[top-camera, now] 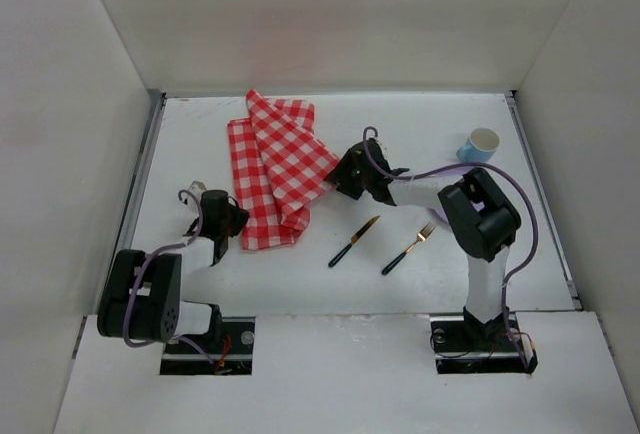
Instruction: Set the dinner table for one person
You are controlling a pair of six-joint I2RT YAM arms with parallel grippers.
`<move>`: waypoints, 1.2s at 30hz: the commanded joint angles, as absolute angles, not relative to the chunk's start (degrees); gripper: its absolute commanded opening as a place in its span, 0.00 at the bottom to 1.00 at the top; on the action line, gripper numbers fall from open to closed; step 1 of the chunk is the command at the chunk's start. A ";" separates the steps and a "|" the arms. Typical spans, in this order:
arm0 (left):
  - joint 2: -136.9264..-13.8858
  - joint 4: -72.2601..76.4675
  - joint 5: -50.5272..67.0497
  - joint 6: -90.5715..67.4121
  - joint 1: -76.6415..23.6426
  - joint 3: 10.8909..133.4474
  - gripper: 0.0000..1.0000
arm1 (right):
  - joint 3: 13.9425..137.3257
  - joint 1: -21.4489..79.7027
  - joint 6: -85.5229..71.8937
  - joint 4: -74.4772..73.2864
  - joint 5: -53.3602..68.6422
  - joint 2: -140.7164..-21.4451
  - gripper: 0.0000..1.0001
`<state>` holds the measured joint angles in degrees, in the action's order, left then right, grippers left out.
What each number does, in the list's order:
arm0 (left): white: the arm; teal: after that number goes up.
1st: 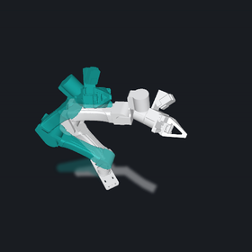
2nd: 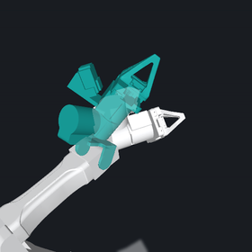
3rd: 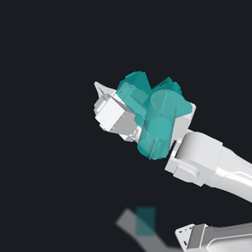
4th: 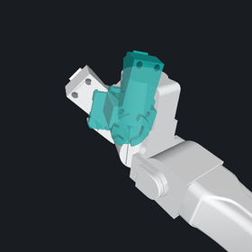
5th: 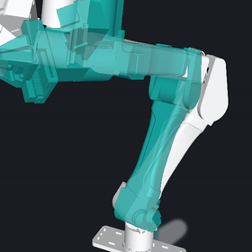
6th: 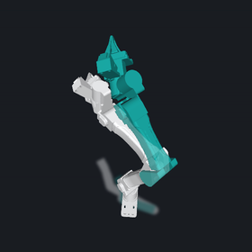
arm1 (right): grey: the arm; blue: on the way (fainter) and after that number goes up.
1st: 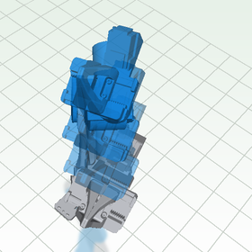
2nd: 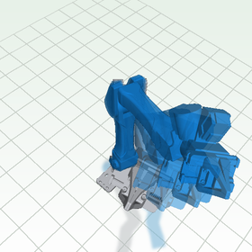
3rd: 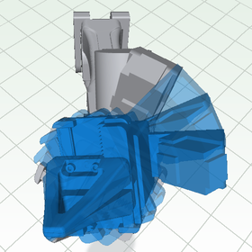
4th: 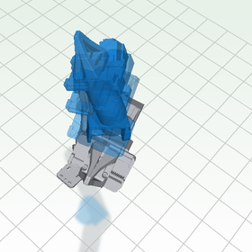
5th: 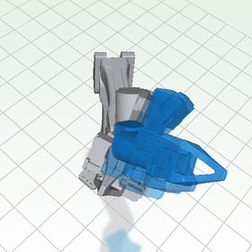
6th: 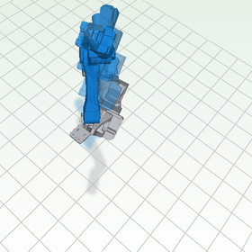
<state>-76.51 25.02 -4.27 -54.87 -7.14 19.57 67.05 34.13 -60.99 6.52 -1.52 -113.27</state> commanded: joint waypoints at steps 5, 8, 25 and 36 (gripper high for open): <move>-75.14 23.81 -4.04 -52.03 -6.81 18.02 0.03 | 71.54 34.85 -66.62 4.04 -1.32 -115.66 0.30; -76.02 24.78 -4.04 -53.17 -6.81 18.45 0.03 | 72.07 34.85 -67.41 6.14 -4.11 -114.35 0.13; -81.39 26.81 -6.68 -55.28 -8.39 21.36 0.00 | 41.75 31.33 -55.45 3.54 -40.34 -84.46 0.06; -71.81 20.40 -9.58 -53.70 -5.23 21.88 0.00 | 40.35 33.18 -58.62 -1.49 -35.07 -87.11 0.07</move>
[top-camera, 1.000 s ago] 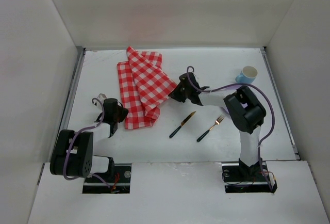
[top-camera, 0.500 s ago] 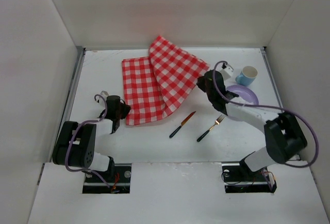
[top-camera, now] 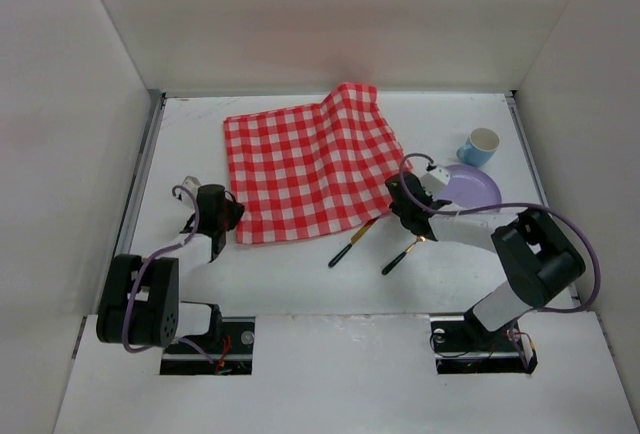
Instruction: Set the dinner table for one person
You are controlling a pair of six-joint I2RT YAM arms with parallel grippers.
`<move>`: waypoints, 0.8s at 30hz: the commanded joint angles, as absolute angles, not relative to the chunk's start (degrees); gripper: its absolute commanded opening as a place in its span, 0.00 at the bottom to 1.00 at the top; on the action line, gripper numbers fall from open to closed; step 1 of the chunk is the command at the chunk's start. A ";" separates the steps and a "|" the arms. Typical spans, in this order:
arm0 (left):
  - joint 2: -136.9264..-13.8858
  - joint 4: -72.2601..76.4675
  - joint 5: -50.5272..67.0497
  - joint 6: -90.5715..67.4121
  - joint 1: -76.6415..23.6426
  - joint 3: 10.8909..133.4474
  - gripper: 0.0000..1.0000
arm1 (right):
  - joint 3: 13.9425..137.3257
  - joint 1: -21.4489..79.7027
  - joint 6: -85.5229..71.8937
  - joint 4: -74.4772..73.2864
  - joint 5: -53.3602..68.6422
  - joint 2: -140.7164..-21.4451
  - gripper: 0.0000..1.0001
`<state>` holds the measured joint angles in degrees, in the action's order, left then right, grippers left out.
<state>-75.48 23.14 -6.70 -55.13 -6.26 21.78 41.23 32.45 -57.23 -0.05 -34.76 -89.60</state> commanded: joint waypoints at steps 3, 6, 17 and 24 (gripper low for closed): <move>-70.31 18.64 -10.11 -52.65 -4.26 22.67 0.00 | 38.59 33.26 -58.45 -2.81 -35.59 -82.98 0.07; -70.84 18.54 -9.49 -52.47 -3.56 23.73 0.00 | 35.61 35.54 -58.71 -4.39 -35.68 -79.03 0.08; -71.98 18.11 -9.14 -51.15 -4.17 24.96 0.02 | 29.88 42.58 -64.77 -9.67 -36.21 -74.18 0.11; -67.51 14.86 -9.84 -48.96 -3.73 25.57 0.15 | 29.97 41.88 -62.41 -9.76 -36.47 -69.53 0.20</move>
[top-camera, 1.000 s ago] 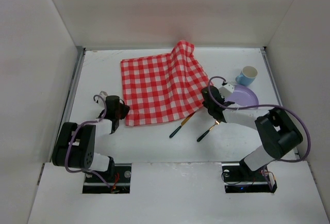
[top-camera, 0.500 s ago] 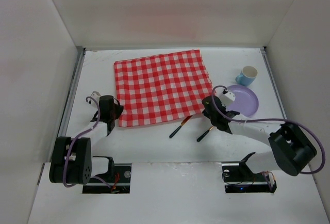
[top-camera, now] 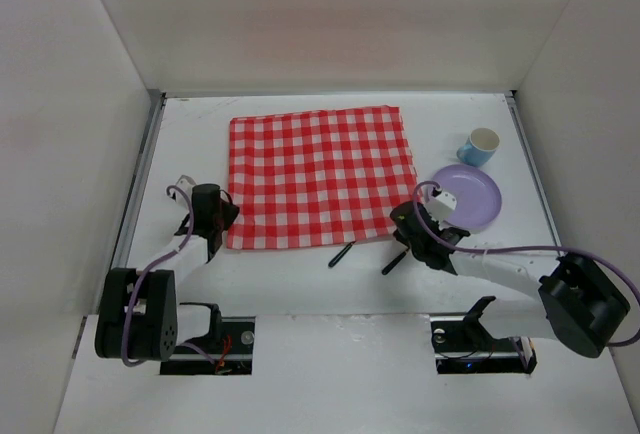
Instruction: Set the dinner table for one person
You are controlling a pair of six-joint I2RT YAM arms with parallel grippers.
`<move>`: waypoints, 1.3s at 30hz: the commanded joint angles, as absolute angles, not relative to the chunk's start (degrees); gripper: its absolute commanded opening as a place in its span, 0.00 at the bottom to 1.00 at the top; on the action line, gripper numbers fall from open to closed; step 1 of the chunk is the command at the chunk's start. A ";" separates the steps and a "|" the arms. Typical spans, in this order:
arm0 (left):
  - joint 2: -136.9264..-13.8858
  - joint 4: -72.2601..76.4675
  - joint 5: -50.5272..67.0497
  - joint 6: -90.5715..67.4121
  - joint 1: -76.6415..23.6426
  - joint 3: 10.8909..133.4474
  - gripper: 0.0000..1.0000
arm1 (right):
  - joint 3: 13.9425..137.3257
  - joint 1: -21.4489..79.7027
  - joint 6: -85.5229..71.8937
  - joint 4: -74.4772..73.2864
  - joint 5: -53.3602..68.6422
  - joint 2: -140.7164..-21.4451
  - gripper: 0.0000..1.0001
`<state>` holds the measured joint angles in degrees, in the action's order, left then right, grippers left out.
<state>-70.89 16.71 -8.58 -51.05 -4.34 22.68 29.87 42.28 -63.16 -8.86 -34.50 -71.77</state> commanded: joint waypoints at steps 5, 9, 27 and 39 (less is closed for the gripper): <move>-59.43 9.59 -13.61 -44.66 -4.87 25.75 0.33 | 30.76 41.97 -58.81 -9.84 -36.56 -68.47 0.56; -52.40 5.72 -14.60 -40.00 -11.97 25.66 0.32 | 31.11 41.88 -56.52 -11.07 -37.52 -64.00 0.64; -70.91 14.32 -16.88 -28.57 -59.90 31.90 0.30 | 28.92 26.60 -47.81 -6.33 -31.55 -53.18 0.36; -76.90 19.42 -10.65 -25.49 -59.54 31.64 0.35 | 24.17 13.14 -49.13 -6.50 -26.90 -49.48 0.57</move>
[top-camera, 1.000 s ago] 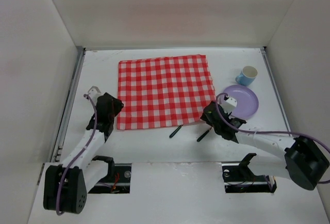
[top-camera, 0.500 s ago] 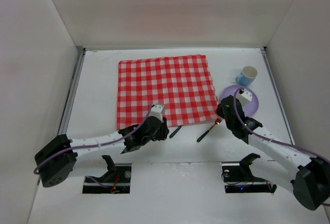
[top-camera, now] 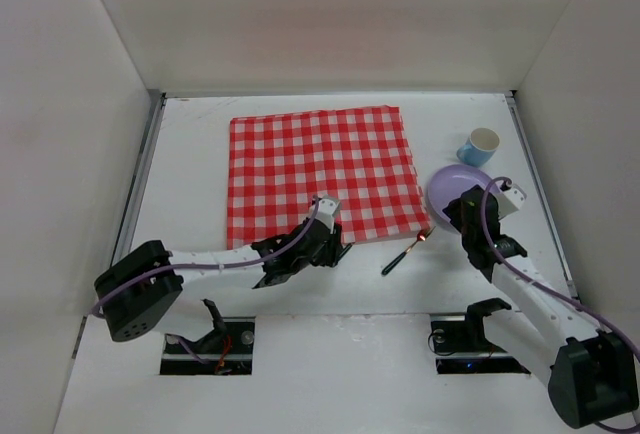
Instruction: Set the dinner table for one person
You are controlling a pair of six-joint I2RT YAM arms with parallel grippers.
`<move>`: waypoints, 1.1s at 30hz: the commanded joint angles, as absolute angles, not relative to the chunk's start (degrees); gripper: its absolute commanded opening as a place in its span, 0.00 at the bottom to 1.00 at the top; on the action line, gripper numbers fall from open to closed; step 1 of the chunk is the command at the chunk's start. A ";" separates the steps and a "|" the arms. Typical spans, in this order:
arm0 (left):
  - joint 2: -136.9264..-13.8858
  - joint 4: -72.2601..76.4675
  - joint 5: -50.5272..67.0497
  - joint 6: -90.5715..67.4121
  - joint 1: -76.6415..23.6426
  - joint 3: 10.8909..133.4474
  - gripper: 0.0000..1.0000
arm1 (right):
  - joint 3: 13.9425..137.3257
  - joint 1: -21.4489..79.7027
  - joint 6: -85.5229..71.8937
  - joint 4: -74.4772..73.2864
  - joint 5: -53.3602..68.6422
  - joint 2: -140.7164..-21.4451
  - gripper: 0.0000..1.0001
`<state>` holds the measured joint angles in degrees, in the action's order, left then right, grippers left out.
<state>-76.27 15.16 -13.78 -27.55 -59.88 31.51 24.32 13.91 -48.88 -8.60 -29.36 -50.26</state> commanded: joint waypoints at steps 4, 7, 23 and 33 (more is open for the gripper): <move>-79.27 21.00 -7.30 -23.65 -59.89 32.43 0.35 | 23.64 13.40 -49.66 -6.85 -27.07 -49.13 0.57; -82.87 21.00 -7.29 -21.98 -60.16 33.83 0.34 | 23.29 13.05 -49.75 -6.94 -26.81 -48.78 0.56; -86.05 13.48 -0.26 -20.56 -72.98 33.75 0.10 | 26.19 8.22 -50.36 -6.15 -26.90 -56.59 0.58; -78.32 5.97 -11.32 -22.59 -77.30 31.29 0.28 | 27.42 2.95 -51.50 -6.68 -27.60 -59.42 0.63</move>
<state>-81.49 9.82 -5.52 -21.41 -78.17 32.53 25.67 4.73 -50.87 -8.38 -26.68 -60.45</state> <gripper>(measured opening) 0.263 0.625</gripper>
